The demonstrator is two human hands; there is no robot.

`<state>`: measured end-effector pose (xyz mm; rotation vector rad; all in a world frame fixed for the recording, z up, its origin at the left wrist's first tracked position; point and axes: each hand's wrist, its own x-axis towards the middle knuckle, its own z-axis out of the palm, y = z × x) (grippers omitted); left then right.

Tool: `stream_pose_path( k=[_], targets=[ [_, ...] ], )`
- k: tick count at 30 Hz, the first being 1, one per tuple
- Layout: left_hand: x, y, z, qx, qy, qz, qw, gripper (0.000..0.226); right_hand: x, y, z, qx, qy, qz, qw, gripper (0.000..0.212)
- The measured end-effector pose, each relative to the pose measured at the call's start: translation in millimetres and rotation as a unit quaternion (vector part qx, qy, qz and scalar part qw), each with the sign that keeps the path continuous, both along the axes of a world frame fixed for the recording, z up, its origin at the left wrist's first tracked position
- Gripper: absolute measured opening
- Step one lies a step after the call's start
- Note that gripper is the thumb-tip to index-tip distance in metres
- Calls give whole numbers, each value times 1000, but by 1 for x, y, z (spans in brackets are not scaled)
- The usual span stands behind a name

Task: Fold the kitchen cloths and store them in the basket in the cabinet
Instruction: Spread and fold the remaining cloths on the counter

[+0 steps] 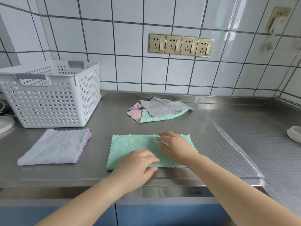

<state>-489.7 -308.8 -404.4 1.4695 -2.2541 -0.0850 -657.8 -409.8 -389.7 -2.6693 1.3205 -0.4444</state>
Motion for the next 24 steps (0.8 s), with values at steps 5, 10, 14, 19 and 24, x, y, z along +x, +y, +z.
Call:
stream_pose_path(
  k=[5, 10, 14, 19, 24],
  targets=[
    [-11, -2, 0, -54, -75, 17, 996, 32, 20, -11, 1, 43, 78, 66, 994, 43],
    [-7, 0, 7, -93, -120, 2, 988, 10, 15, -21, 2, 14, 145, 53, 988, 50],
    [8, 6, 9, -108, -134, 8, 985, 9, 0, -18, 6, -5, 169, 50, 984, 50],
    [41, 9, 10, -92, -145, 34, 985, 17, -26, 5, 11, -31, 147, 76, 986, 41],
    [65, 0, 9, -61, -142, 44, 987, 12, -41, 34, 6, -35, 84, 117, 989, 36]
  ],
)
